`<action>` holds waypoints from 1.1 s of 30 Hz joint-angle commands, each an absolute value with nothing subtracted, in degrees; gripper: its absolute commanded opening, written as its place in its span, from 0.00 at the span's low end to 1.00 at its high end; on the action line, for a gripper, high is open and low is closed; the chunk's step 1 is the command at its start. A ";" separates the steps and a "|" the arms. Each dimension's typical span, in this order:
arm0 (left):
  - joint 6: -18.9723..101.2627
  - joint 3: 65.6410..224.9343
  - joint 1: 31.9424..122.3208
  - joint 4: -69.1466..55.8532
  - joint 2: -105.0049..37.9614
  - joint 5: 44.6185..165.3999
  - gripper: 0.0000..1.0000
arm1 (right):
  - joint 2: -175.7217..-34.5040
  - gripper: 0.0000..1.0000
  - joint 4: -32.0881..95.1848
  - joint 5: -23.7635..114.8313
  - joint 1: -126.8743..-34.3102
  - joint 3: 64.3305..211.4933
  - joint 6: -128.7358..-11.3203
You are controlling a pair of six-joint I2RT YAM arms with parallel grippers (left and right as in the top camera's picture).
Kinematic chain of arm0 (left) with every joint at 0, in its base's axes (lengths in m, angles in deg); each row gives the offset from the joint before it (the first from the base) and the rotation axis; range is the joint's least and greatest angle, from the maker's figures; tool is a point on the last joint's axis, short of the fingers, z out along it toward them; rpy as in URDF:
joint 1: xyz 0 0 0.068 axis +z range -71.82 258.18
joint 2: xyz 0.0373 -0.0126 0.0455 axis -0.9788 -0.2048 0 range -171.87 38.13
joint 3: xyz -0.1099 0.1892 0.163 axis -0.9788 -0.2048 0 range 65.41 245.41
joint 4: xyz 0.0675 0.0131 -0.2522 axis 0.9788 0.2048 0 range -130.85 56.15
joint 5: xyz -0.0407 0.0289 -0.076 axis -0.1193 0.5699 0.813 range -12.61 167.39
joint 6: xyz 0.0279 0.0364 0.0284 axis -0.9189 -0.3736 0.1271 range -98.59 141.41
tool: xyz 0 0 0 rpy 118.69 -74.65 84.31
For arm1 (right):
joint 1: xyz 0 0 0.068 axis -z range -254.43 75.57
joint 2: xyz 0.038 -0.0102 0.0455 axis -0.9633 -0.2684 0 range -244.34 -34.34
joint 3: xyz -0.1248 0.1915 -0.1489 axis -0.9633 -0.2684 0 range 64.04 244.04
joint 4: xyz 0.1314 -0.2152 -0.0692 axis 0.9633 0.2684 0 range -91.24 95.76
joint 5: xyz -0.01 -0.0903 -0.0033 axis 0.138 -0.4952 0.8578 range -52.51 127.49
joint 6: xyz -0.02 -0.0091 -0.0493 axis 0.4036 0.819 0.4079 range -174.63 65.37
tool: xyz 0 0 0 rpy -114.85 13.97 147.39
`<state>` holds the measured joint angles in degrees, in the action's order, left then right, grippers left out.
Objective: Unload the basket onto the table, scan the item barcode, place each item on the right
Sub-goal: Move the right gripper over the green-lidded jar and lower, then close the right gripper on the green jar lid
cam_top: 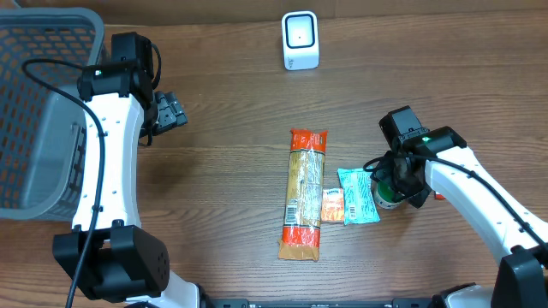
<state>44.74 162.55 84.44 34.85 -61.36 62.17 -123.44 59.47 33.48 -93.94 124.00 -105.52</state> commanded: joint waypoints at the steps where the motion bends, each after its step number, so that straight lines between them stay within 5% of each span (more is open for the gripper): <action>1: 43.47 163.82 84.55 34.98 -61.51 62.21 1.00 | -123.29 0.67 59.32 32.63 -93.98 123.61 -105.61; 14: 43.47 163.82 84.55 34.98 -61.51 62.21 1.00 | -123.29 0.65 54.97 24.87 -93.98 123.61 -82.57; 20: 43.47 163.82 84.55 34.98 -61.51 62.21 1.00 | -123.29 0.86 54.09 29.37 -93.98 123.61 -86.55; 23: 43.47 163.82 84.55 34.98 -61.51 62.21 1.00 | -123.29 0.86 54.88 33.30 -93.98 123.61 -91.49; 33: 43.47 163.82 84.55 34.98 -61.51 62.21 1.00 | -123.29 0.63 54.57 27.05 -93.98 123.61 -89.98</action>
<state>44.74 162.55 84.44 34.85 -61.36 62.17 -123.44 54.84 31.08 -93.96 123.91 -90.95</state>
